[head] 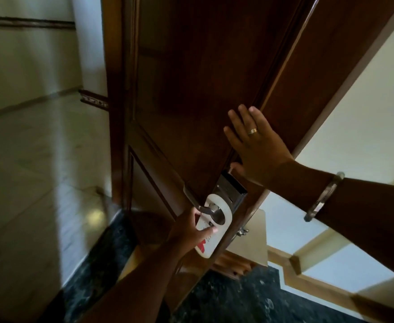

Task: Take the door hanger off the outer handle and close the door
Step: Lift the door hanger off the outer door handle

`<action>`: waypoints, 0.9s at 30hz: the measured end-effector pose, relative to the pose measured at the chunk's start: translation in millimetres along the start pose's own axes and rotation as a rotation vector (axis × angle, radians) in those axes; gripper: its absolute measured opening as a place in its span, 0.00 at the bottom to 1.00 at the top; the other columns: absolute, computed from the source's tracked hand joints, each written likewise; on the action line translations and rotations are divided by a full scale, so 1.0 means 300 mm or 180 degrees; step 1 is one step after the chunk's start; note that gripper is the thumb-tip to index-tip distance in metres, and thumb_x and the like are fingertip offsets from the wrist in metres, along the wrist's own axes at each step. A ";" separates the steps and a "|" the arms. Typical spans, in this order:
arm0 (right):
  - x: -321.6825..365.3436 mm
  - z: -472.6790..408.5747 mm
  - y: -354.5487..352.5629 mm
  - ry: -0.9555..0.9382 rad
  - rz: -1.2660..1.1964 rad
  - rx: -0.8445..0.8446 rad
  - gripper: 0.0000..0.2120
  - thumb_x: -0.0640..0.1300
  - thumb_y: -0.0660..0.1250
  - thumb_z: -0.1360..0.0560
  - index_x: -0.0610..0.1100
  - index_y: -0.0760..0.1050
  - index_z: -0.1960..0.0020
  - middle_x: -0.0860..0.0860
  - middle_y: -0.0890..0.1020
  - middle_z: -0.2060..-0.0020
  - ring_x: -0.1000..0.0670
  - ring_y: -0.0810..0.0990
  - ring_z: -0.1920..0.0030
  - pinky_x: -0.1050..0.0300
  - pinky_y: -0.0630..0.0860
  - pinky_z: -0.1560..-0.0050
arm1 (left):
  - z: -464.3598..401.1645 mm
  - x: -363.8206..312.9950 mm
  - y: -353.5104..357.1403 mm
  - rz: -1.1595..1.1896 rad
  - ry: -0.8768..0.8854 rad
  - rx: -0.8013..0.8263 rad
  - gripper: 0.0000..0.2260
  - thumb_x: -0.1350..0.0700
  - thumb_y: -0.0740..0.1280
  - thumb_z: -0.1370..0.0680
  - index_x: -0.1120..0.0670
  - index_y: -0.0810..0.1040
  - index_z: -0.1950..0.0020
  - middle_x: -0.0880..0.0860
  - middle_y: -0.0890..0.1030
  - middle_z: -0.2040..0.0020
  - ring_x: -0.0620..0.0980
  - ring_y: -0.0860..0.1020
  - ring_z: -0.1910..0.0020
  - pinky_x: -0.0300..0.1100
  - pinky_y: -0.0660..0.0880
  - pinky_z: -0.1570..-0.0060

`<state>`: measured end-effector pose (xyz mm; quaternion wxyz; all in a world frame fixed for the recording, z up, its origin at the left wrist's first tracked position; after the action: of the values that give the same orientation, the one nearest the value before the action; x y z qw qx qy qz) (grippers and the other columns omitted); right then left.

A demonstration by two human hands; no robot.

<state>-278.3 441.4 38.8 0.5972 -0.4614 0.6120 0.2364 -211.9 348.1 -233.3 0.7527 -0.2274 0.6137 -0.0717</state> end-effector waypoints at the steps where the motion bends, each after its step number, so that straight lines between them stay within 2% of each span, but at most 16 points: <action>1: 0.008 -0.001 0.002 0.0020 -0.0007 -0.0019 0.42 0.69 0.41 0.26 0.42 0.40 0.22 0.36 0.43 0.23 0.34 0.42 0.23 0.36 0.37 0.27 | -0.013 0.004 -0.007 0.0113 -0.0016 -0.0022 0.35 0.30 0.70 0.40 0.46 0.71 0.39 0.46 0.76 0.41 0.46 0.78 0.44 0.45 0.81 0.49; 4: 0.051 0.010 0.013 -0.0003 -0.0054 0.0070 0.41 0.69 0.45 0.25 0.43 0.43 0.22 0.35 0.44 0.23 0.33 0.43 0.24 0.35 0.38 0.27 | -0.046 0.020 -0.028 0.0285 -0.0024 0.0148 0.28 0.35 0.74 0.37 0.47 0.73 0.43 0.48 0.81 0.44 0.45 0.80 0.49 0.43 0.81 0.54; 8: 0.086 0.011 0.029 -0.0056 -0.0080 0.0120 0.39 0.68 0.44 0.24 0.44 0.45 0.22 0.34 0.46 0.23 0.30 0.44 0.24 0.33 0.38 0.28 | -0.083 0.033 -0.092 0.0832 0.0000 0.0590 0.22 0.53 0.78 0.30 0.57 0.78 0.39 0.57 0.83 0.42 0.56 0.82 0.44 0.58 0.79 0.43; 10: 0.081 0.008 0.038 -0.0051 -0.0113 0.0097 0.39 0.68 0.44 0.24 0.45 0.47 0.22 0.34 0.48 0.23 0.30 0.45 0.24 0.33 0.38 0.27 | -0.086 0.028 -0.155 0.1153 0.0010 0.0856 0.12 0.59 0.76 0.28 0.56 0.82 0.46 0.59 0.85 0.48 0.59 0.83 0.47 0.58 0.79 0.43; 12: 0.078 0.008 0.047 -0.0055 -0.0181 0.0122 0.39 0.69 0.43 0.25 0.46 0.49 0.22 0.35 0.49 0.23 0.30 0.45 0.24 0.33 0.37 0.28 | -0.085 0.018 -0.229 0.1136 0.0023 0.1192 0.05 0.54 0.75 0.27 0.51 0.83 0.53 0.55 0.86 0.53 0.57 0.84 0.51 0.52 0.80 0.50; 14: 0.075 0.006 0.058 -0.0052 -0.0250 0.0138 0.39 0.70 0.43 0.25 0.46 0.50 0.22 0.35 0.50 0.23 0.31 0.45 0.24 0.33 0.37 0.28 | -0.104 0.012 -0.298 0.0872 -0.0013 0.1412 0.11 0.48 0.73 0.27 0.51 0.82 0.49 0.55 0.85 0.51 0.58 0.83 0.49 0.52 0.79 0.48; 16: 0.071 0.004 0.066 -0.0045 -0.0305 0.0150 0.39 0.70 0.43 0.25 0.46 0.51 0.23 0.35 0.50 0.23 0.31 0.46 0.24 0.34 0.39 0.27 | -0.142 0.008 -0.350 0.0929 -0.0128 0.1576 0.13 0.49 0.71 0.25 0.54 0.81 0.45 0.57 0.84 0.48 0.59 0.82 0.46 0.55 0.76 0.43; 17: 0.070 0.004 0.071 -0.0038 -0.0334 0.0155 0.39 0.70 0.43 0.25 0.46 0.51 0.23 0.35 0.51 0.23 0.31 0.47 0.24 0.34 0.40 0.27 | -0.163 0.004 -0.376 0.0919 -0.0171 0.1581 0.11 0.50 0.69 0.23 0.55 0.80 0.45 0.57 0.84 0.48 0.57 0.83 0.48 0.54 0.77 0.44; 19: 0.069 0.002 0.083 -0.0034 -0.0375 0.0155 0.40 0.71 0.44 0.26 0.46 0.53 0.23 0.36 0.52 0.23 0.31 0.47 0.24 0.34 0.42 0.26 | -0.202 -0.003 -0.418 0.0711 -0.0217 0.1569 0.10 0.50 0.68 0.22 0.53 0.81 0.45 0.54 0.85 0.51 0.53 0.84 0.52 0.49 0.78 0.49; 22: 0.068 0.002 0.101 -0.0027 -0.0435 0.0143 0.39 0.71 0.45 0.26 0.47 0.54 0.23 0.36 0.52 0.23 0.31 0.47 0.24 0.34 0.42 0.26 | -0.248 -0.002 -0.458 0.0513 -0.0220 0.1519 0.10 0.50 0.68 0.23 0.53 0.80 0.44 0.52 0.85 0.54 0.52 0.84 0.54 0.47 0.77 0.52; 25: 0.067 0.002 0.113 -0.0012 -0.0479 0.0185 0.39 0.71 0.46 0.26 0.48 0.55 0.24 0.37 0.53 0.23 0.31 0.47 0.24 0.33 0.41 0.27 | -0.269 0.016 -0.503 0.0623 -0.0134 0.1155 0.09 0.50 0.69 0.23 0.53 0.80 0.46 0.52 0.86 0.56 0.49 0.85 0.59 0.42 0.78 0.60; 27: 0.069 -0.001 0.115 0.0027 -0.0482 0.0238 0.38 0.71 0.46 0.26 0.49 0.56 0.24 0.37 0.53 0.23 0.30 0.47 0.24 0.32 0.40 0.27 | -0.270 0.037 -0.530 0.0673 -0.0103 0.0917 0.10 0.49 0.69 0.23 0.54 0.79 0.47 0.55 0.86 0.55 0.52 0.85 0.58 0.44 0.79 0.62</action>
<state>-304.9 451.3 10.3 0.6276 -0.4848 0.5863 0.1656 -259.7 182.3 -186.5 0.7906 -0.0524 0.6053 -0.0756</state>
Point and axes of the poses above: each hand's wrist, its own z-axis away from the middle knuckle, its own y-axis out of the palm, x = y × z, the point moved 3 cm from there along -z, towards the middle knuckle
